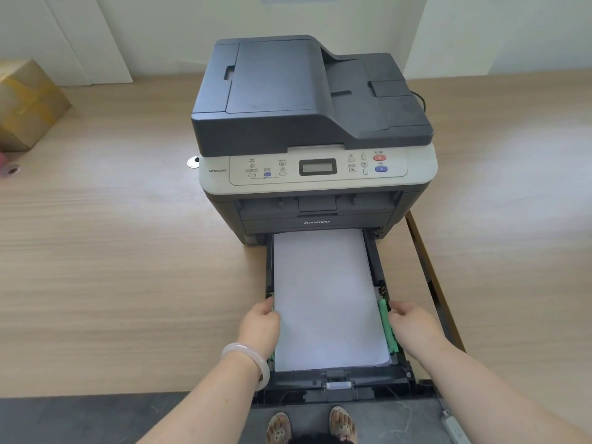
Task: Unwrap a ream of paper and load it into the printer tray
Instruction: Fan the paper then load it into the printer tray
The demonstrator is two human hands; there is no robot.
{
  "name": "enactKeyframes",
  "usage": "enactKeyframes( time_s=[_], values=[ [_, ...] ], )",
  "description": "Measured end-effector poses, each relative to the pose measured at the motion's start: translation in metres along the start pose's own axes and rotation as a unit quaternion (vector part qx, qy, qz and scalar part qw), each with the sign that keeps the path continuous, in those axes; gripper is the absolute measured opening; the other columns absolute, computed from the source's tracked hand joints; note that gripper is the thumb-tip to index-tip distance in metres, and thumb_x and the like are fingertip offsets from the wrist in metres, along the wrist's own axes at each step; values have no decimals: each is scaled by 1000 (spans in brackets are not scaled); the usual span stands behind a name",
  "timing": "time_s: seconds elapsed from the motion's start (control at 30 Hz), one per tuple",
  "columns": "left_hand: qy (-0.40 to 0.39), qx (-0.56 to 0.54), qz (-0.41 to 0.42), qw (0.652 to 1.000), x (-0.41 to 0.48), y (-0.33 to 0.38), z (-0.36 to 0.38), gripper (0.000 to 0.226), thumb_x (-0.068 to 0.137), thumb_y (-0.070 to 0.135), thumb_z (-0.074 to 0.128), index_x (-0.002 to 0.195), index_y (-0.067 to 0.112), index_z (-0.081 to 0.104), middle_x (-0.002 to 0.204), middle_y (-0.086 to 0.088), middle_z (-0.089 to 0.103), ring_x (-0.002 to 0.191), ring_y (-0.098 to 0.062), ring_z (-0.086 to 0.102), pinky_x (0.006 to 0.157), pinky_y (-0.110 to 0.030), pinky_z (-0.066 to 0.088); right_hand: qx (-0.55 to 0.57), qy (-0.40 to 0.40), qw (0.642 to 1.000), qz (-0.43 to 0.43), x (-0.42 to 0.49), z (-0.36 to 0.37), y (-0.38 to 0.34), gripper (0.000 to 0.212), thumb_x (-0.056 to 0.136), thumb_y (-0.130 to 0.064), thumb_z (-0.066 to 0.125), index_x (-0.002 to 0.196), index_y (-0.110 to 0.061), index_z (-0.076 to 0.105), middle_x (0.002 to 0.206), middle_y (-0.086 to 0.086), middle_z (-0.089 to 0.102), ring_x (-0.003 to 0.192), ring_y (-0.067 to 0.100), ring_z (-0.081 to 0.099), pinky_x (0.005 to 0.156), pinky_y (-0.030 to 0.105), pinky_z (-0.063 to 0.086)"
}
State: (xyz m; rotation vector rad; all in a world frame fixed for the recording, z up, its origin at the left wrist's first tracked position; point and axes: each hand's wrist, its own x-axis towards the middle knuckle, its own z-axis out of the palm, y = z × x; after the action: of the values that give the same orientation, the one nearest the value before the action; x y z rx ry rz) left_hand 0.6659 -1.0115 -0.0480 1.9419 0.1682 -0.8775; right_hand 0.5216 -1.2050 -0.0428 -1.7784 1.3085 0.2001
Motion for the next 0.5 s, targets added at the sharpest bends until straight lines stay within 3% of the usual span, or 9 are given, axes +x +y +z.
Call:
enactKeyframes(
  time_s=[0.1,0.17,0.27,0.37,0.5],
  values=[
    [16,33,11,999,0,2,4,54,90,0,32,141,15,44,126,-6,59,61,-12,47,52,-22,38,-6,-9,1000,-1,0,2,1,46,95,-13,42,141,-13,44,130,13,60,59,7,47,47,18,33],
    [23,45,11,999,2,0,5,55,90,0,32,142,15,42,140,-8,51,65,-10,51,53,-20,39,-5,-11,1000,-7,-1,5,3,47,94,-11,43,141,-14,43,138,12,55,69,13,55,55,20,41],
    [25,58,6,998,5,-1,4,56,90,-1,32,142,14,42,142,-8,51,68,-10,53,52,-20,40,-3,-4,1000,-12,-2,8,5,47,93,-9,47,140,-14,44,139,13,54,99,24,60,77,27,49],
    [25,68,3,997,8,-2,3,56,88,-1,32,141,15,45,139,-7,53,71,-13,56,53,-20,42,-12,2,1000,-17,0,8,5,45,92,-7,46,137,-13,47,134,13,57,87,20,54,65,24,44],
    [11,87,16,996,10,-3,2,58,86,0,33,139,18,48,136,-7,57,66,-10,56,49,-17,41,-21,-4,1000,-22,2,8,6,46,92,-8,48,137,-14,46,134,13,57,89,18,53,77,26,47]
  ],
)
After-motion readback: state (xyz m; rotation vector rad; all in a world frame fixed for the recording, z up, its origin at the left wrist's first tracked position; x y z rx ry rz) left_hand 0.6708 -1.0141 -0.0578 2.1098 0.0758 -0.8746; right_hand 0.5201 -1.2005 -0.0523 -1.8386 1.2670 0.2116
